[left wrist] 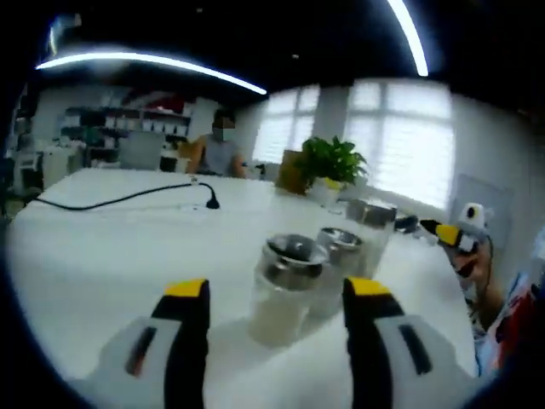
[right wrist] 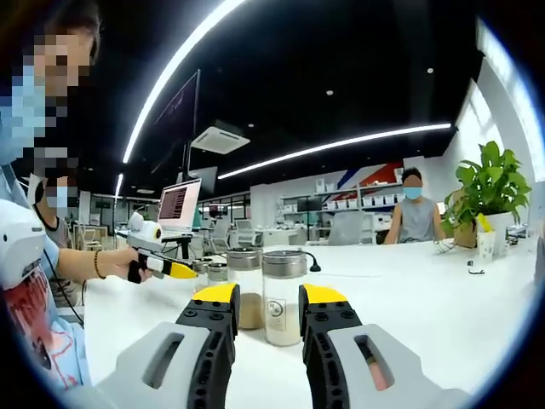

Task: Rotate the seasoning bottle until the label or dispensing opening points toward the visible target arrow and the bottle remains upright within the marked orientation range

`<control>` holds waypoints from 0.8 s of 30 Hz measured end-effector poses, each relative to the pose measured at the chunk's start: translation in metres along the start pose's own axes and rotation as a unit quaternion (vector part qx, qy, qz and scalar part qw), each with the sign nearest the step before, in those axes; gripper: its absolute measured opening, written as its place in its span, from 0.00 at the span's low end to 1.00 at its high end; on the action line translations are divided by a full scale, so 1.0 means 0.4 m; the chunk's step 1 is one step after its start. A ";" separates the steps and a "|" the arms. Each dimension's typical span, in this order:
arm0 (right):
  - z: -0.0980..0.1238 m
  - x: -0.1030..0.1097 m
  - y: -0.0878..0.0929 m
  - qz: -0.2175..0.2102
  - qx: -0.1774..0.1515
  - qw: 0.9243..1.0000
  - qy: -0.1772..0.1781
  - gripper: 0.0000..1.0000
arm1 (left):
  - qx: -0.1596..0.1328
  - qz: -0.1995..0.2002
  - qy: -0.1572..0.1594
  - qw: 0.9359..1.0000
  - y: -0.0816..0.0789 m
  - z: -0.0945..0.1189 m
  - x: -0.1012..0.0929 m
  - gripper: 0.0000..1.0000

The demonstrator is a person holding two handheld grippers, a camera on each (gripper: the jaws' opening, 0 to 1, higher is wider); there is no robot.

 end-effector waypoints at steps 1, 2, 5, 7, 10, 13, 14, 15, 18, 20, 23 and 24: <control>0.001 -0.001 -0.001 0.002 0.000 1.000 0.001 0.27 | -0.007 -0.017 -0.013 1.000 0.002 -0.004 -0.002 0.64; 0.003 -0.003 -0.001 0.003 -0.001 1.000 0.002 0.27 | -0.013 -0.029 -0.025 0.999 0.002 -0.006 -0.002 0.62; 0.009 -0.015 0.003 -0.004 -0.002 1.000 0.009 0.27 | -0.029 -0.034 -0.032 0.998 0.006 -0.016 -0.008 0.58; 0.011 -0.018 0.006 -0.006 0.000 1.000 0.012 0.27 | -0.039 -0.035 -0.030 0.998 0.004 -0.021 -0.010 0.56; 0.013 -0.020 0.007 -0.005 0.000 1.000 0.013 0.27 | -0.042 -0.040 -0.033 0.998 0.007 -0.034 -0.013 0.53; 0.012 -0.021 0.008 -0.007 0.000 1.000 0.013 0.27 | -0.042 -0.052 -0.019 0.998 0.013 -0.045 -0.024 0.40; 0.011 -0.020 0.008 -0.008 0.000 1.000 0.012 0.27 | -0.039 -0.063 -0.004 0.997 0.012 -0.048 -0.033 0.36; 0.011 -0.020 0.007 -0.007 0.000 1.000 0.011 0.27 | -0.045 -0.085 -0.017 0.995 0.006 -0.041 -0.023 0.36; 0.011 -0.020 0.007 -0.005 0.000 1.000 0.011 0.27 | -0.034 -0.066 -0.015 0.997 0.011 -0.034 -0.014 0.35; 0.011 -0.021 0.007 -0.006 0.000 1.000 0.011 0.27 | -0.033 -0.068 -0.013 0.997 0.013 -0.031 -0.011 0.35; 0.010 -0.022 0.012 -0.010 0.001 1.000 0.011 0.27 | -0.033 -0.068 -0.004 0.997 0.015 -0.028 -0.010 0.35; 0.010 -0.023 0.013 -0.011 0.002 1.000 0.011 0.27 | -0.034 -0.070 0.000 0.997 0.015 -0.027 -0.008 0.35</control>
Point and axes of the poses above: the point that each gripper's makers call its tool centre point, and the gripper's own axes: z roughly backward along the fingers, x roughly to its left, y roughly out of its underside, the point moved 7 cm from there along z, roughly backward along the fingers, and after that the axes turned 2 degrees about y, right-handed, at the moved point
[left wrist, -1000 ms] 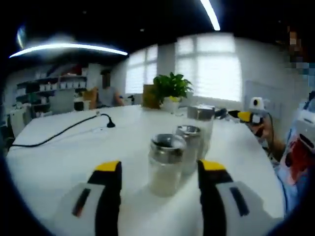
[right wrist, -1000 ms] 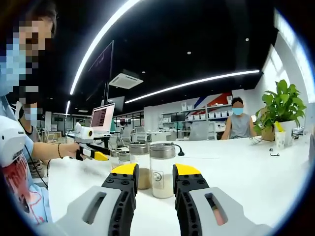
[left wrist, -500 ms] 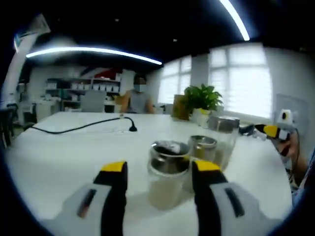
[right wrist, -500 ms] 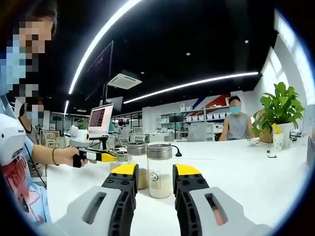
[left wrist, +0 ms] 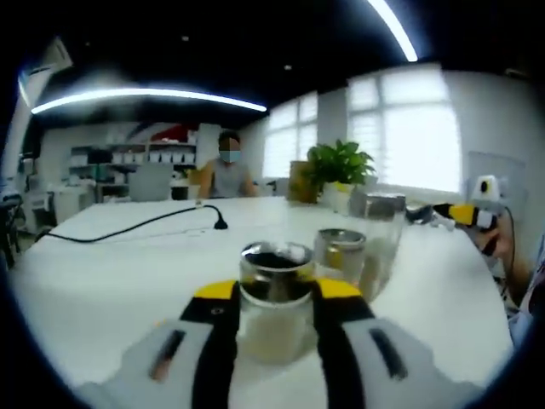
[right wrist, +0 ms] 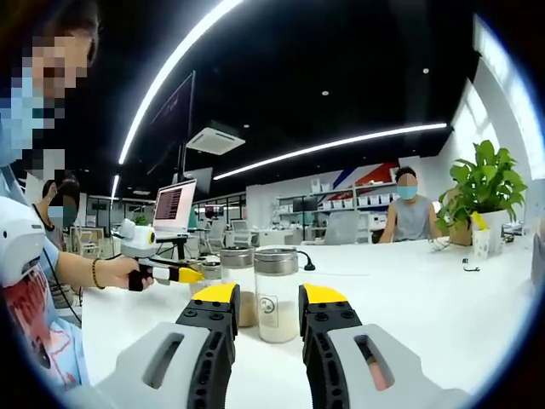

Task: Rotate the seasoning bottle until the label or dispensing opening points toward the visible target arrow and the bottle remains upright within the marked orientation range

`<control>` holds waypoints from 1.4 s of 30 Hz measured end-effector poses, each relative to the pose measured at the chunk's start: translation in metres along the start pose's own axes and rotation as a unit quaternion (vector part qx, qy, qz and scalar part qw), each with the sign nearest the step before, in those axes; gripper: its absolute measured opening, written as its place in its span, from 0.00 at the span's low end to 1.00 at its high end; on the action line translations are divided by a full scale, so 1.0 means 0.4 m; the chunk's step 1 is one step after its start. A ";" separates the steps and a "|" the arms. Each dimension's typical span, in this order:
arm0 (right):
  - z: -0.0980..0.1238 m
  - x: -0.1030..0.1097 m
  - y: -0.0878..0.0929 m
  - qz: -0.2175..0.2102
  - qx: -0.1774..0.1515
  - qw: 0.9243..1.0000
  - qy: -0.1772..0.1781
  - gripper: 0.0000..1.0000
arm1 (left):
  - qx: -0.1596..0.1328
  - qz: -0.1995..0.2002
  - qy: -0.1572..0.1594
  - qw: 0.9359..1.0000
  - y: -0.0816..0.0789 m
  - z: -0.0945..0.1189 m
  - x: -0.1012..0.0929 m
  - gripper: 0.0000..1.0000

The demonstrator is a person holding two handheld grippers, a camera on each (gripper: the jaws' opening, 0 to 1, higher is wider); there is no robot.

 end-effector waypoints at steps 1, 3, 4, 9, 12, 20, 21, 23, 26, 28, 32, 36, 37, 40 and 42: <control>0.000 0.000 0.001 0.000 0.000 1.000 0.000 0.27 | -0.001 0.000 0.004 1.000 0.001 -0.001 0.000 0.35; 0.000 0.000 0.001 0.000 0.001 1.000 0.000 0.27 | 0.001 0.000 0.020 1.000 0.000 -0.003 0.002 0.35; -0.001 0.001 0.001 0.000 0.001 1.000 -0.001 0.27 | 0.004 -0.002 0.029 1.000 -0.001 -0.004 0.004 0.35; -0.003 0.003 0.001 0.001 0.002 1.000 -0.002 0.27 | 0.012 -0.009 0.076 0.997 -0.002 -0.009 0.008 0.35; -0.004 0.004 0.004 -0.001 0.004 1.000 -0.002 0.27 | 0.009 -0.015 0.121 0.993 -0.001 -0.013 0.017 0.35; -0.012 0.018 0.011 -0.002 0.009 1.000 -0.011 0.27 | 0.028 -0.023 0.235 0.971 -0.005 -0.022 0.035 0.35; -0.012 0.018 0.011 -0.003 0.008 1.000 -0.011 0.27 | 0.031 -0.029 0.248 0.968 -0.007 -0.023 0.038 0.35; -0.012 0.017 0.010 -0.002 0.008 1.000 -0.010 0.27 | 0.032 -0.030 0.266 0.963 -0.009 -0.032 0.044 0.35; -0.012 0.018 0.011 -0.001 0.010 1.000 -0.010 0.27 | 0.042 -0.036 0.308 0.950 -0.010 -0.042 0.048 0.35; -0.012 0.018 0.011 -0.002 0.010 1.000 -0.011 0.27 | 0.053 -0.041 0.341 0.938 -0.011 -0.047 0.047 0.35; -0.013 0.016 0.011 -0.002 0.009 1.000 -0.010 0.27 | 0.061 -0.054 0.390 0.917 -0.012 -0.053 0.044 0.35; -0.012 0.014 0.014 -0.005 0.010 1.000 -0.010 0.27 | 0.070 -0.085 0.427 0.897 -0.010 -0.066 0.052 0.35; -0.012 0.014 0.014 -0.006 0.010 1.000 -0.010 0.27 | 0.073 -0.084 0.435 0.893 -0.011 -0.068 0.055 0.34; -0.008 0.011 0.014 -0.004 0.010 1.000 -0.008 0.27 | 0.080 -0.076 0.455 0.884 -0.010 -0.075 0.062 0.35; -0.006 0.008 0.014 -0.003 0.009 1.000 -0.006 0.27 | 0.085 -0.062 0.463 0.880 -0.006 -0.076 0.063 0.35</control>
Point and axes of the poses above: the point that each gripper's makers call its tool centre point, and the gripper's own axes: z roughly backward along the fingers, x roughly to its left, y roughly out of its underside, the point moved 7 cm from there along z, roughly backward along the fingers, and after that the axes turned 2 degrees about y, right-handed, at the moved point
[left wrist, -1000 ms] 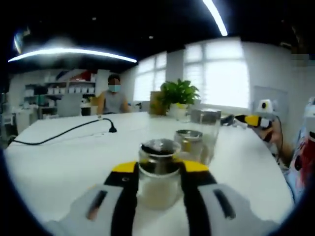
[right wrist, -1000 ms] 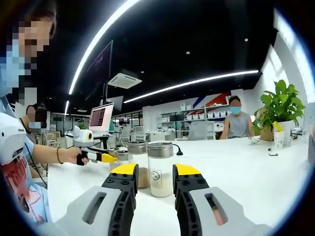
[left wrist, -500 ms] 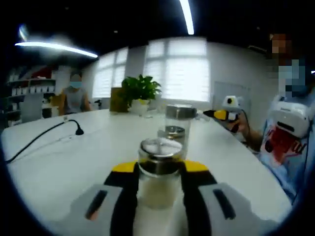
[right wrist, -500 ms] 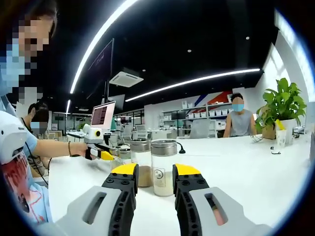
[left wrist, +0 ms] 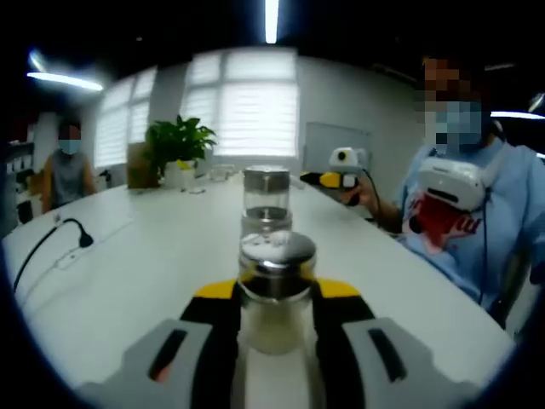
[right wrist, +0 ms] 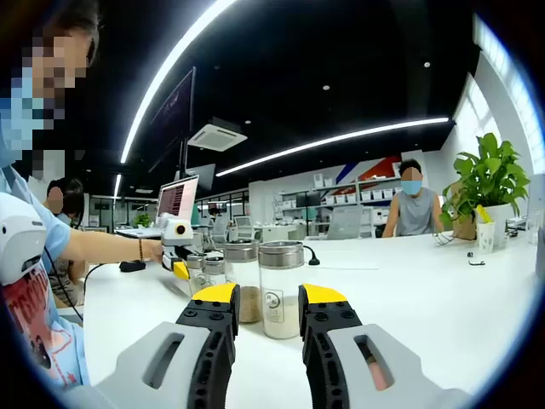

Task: Rotate the seasoning bottle until the label or dispensing opening points toward the visible target arrow and the bottle remains upright within the marked orientation range

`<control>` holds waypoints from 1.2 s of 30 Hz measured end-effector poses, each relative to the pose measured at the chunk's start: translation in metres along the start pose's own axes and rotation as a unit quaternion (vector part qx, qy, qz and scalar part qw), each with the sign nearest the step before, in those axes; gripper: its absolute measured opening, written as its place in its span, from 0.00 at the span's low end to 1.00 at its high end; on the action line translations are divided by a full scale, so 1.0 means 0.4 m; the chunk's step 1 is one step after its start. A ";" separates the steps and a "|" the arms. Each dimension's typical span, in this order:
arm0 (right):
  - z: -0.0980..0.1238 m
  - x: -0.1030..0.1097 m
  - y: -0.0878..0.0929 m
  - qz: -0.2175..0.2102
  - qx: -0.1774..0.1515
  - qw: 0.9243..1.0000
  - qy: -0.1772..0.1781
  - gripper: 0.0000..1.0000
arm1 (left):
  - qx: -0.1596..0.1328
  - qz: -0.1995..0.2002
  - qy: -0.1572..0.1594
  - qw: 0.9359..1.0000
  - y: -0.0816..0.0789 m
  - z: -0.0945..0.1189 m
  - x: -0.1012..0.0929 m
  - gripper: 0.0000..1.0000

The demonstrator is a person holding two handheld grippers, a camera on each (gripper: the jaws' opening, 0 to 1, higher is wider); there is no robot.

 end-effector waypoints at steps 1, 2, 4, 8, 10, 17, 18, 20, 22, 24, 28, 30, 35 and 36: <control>0.001 -0.001 0.000 0.000 0.000 1.000 0.001 0.27 | -0.003 0.007 0.004 1.000 0.003 0.001 0.001 0.35; 0.001 -0.002 0.000 -0.001 0.000 1.000 0.001 0.27 | -0.005 0.012 0.007 1.000 0.006 0.001 0.001 0.35; 0.001 -0.003 0.001 -0.002 0.000 1.000 0.002 0.27 | -0.011 0.009 0.008 1.000 0.011 0.001 -0.001 0.35; -0.003 0.002 -0.012 -0.033 -0.018 0.999 -0.013 0.27 | -0.026 0.008 0.005 1.000 0.015 -0.002 -0.009 0.36; -0.004 0.001 -0.017 -0.036 -0.022 0.999 -0.017 0.27 | -0.007 0.015 -0.024 1.000 0.025 0.006 0.003 0.47; 0.000 0.001 -0.010 -0.026 -0.013 0.999 -0.015 0.27 | -0.015 0.038 -0.044 0.998 0.027 0.030 -0.020 0.67; 0.001 -0.002 -0.009 -0.024 -0.010 1.000 -0.013 0.27 | -0.016 0.039 -0.053 0.998 0.025 0.031 -0.027 0.70; 0.007 -0.015 -0.011 -0.012 -0.005 1.000 -0.002 0.27 | -0.026 0.037 -0.078 0.996 0.018 0.028 -0.035 0.75; 0.015 -0.031 -0.024 0.002 -0.010 1.000 0.017 0.27 | -0.035 0.023 -0.084 0.996 0.010 0.026 -0.057 0.78; 0.020 -0.034 -0.033 0.005 -0.013 1.000 0.020 0.27 | -0.051 -0.007 -0.090 0.995 -0.004 0.025 -0.082 0.82; 0.026 -0.038 -0.040 0.015 -0.010 1.000 0.022 0.27 | -0.017 0.001 -0.190 0.982 -0.006 0.027 -0.087 0.89; 0.029 -0.041 -0.041 0.017 -0.008 0.999 0.026 0.27 | -0.012 0.023 -0.237 0.971 -0.006 0.034 -0.081 0.93; 0.033 -0.046 -0.049 0.021 -0.011 0.999 0.032 0.27 | -0.070 0.053 -0.297 0.951 -0.027 0.029 -0.108 0.92; 0.032 -0.046 -0.050 0.021 -0.012 0.999 0.032 0.27 | -0.068 0.052 -0.331 0.940 -0.027 0.028 -0.111 0.91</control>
Point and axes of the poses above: the point that each gripper's makers call its tool centre point, and the gripper's own axes: z roughly backward along the fingers, x roughly to its left, y roughly out of its underside, the point moved 7 cm from there along z, roughly backward along the fingers, and after that the axes turned 2 degrees about y, right-handed, at the moved point
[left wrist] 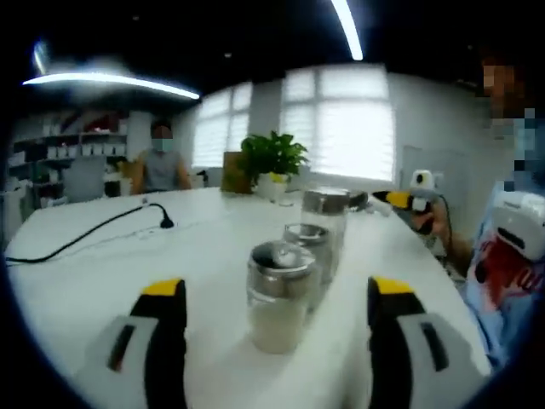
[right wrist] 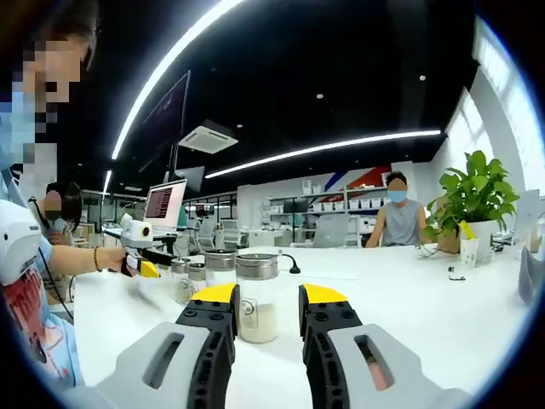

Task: Rotate the seasoning bottle until the label or dispensing opening points toward the visible target arrow and the bottle remains upright within the marked orientation range

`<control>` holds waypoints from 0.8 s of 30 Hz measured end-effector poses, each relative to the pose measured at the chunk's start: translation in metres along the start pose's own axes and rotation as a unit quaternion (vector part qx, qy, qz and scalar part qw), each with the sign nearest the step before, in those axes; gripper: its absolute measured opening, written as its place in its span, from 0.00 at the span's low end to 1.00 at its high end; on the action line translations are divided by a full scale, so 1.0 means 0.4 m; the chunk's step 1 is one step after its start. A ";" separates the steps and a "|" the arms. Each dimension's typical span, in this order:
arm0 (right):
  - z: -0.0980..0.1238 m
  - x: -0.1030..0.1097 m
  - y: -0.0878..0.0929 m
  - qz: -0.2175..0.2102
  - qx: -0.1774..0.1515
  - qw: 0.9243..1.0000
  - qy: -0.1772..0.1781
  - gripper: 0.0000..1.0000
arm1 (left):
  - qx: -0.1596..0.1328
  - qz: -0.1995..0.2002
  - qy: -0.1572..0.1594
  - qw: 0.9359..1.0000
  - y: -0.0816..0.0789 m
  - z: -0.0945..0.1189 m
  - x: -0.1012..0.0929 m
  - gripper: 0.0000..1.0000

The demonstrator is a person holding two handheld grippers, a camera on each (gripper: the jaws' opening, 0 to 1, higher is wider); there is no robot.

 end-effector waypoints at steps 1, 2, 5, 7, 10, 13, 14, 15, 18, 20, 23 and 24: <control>0.000 0.001 -0.001 0.000 -0.001 1.000 0.000 0.27 | 0.007 -0.004 -0.019 1.000 0.003 0.001 0.000 0.89; -0.001 0.002 -0.002 0.000 -0.002 1.000 -0.001 0.27 | 0.011 -0.014 -0.041 0.999 0.005 0.000 -0.003 0.87; -0.002 0.007 -0.008 -0.006 -0.008 1.000 -0.010 0.27 | -0.041 -0.015 -0.028 0.999 -0.006 -0.005 -0.026 0.85; -0.001 0.008 -0.010 -0.009 -0.010 1.000 -0.011 0.27 | -0.028 -0.002 -0.050 0.998 0.001 -0.002 -0.021 0.78; 0.001 0.005 -0.011 -0.003 -0.009 1.000 -0.006 0.27 | -0.042 0.018 -0.103 0.994 0.004 0.001 -0.017 0.67; 0.001 0.000 -0.007 -0.009 -0.009 1.000 -0.004 0.27 | -0.024 -0.023 -0.138 0.990 0.010 -0.007 -0.019 0.64; 0.002 -0.002 -0.006 -0.010 -0.009 1.000 -0.003 0.27 | -0.028 -0.022 -0.147 0.989 0.008 -0.009 -0.020 0.64; 0.002 -0.002 -0.005 -0.010 -0.010 1.000 -0.003 0.27 | -0.037 -0.010 -0.146 0.989 0.006 -0.012 -0.022 0.63; 0.005 -0.004 -0.005 -0.009 -0.012 1.000 -0.002 0.27 | -0.050 0.042 -0.150 0.987 0.011 -0.019 -0.023 0.50; 0.006 -0.005 -0.005 -0.009 -0.011 1.000 0.000 0.27 | -0.049 0.043 -0.150 0.987 0.016 -0.024 -0.021 0.46; 0.008 -0.008 -0.004 -0.009 -0.011 1.000 0.002 0.27 | -0.054 0.049 -0.131 0.989 0.019 -0.031 -0.025 0.39; 0.008 -0.009 -0.003 -0.009 -0.011 1.000 0.002 0.27 | -0.056 0.048 -0.126 0.989 0.017 -0.032 -0.028 0.36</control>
Point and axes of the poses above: the point that each gripper's makers call its tool centre point, and the gripper's own axes: z roughly backward along the fingers, x roughly to its left, y roughly out of its underside, the point moved 7 cm from there along z, roughly backward along the fingers, and after that the axes turned 2 degrees about y, right-handed, at the moved point
